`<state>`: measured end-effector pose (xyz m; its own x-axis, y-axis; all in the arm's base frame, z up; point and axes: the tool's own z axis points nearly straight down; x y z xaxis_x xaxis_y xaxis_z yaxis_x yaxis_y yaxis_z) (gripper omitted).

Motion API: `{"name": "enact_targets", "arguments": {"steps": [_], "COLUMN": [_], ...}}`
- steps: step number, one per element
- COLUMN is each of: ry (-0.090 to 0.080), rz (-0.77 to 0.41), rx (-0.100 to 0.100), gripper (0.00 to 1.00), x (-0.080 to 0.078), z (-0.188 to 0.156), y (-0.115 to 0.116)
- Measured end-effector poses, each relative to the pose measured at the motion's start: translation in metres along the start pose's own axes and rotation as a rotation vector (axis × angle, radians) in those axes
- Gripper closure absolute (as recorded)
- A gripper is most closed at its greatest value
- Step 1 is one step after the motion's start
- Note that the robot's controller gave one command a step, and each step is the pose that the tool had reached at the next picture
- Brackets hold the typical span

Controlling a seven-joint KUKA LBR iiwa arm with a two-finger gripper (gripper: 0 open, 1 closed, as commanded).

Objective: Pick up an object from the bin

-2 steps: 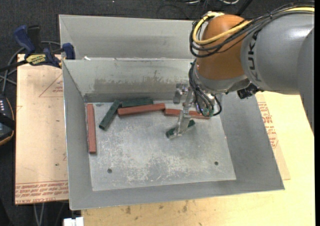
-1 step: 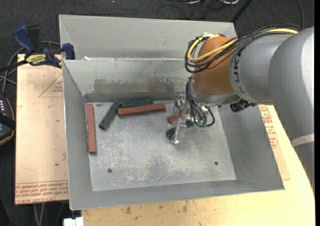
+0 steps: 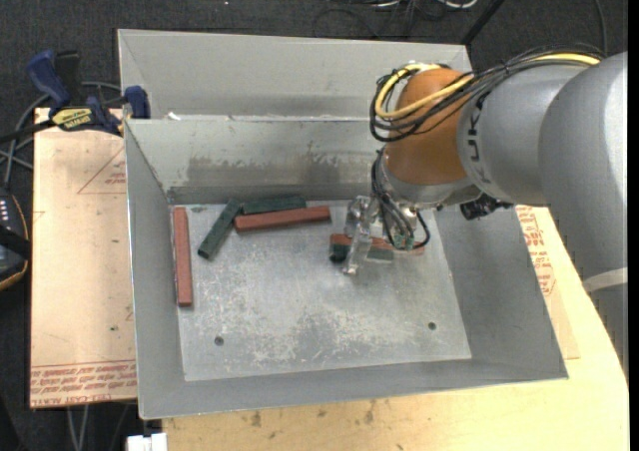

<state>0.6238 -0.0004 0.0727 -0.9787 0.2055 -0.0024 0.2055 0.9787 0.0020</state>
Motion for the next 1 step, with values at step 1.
{"name": "enact_targets", "arguments": {"steps": [1], "ry": [-0.009], "rz": [-0.168], "rx": [0.0], "gripper": [1.0], "x": [0.0155], "z": [-0.153], "y": [-0.0109]}}
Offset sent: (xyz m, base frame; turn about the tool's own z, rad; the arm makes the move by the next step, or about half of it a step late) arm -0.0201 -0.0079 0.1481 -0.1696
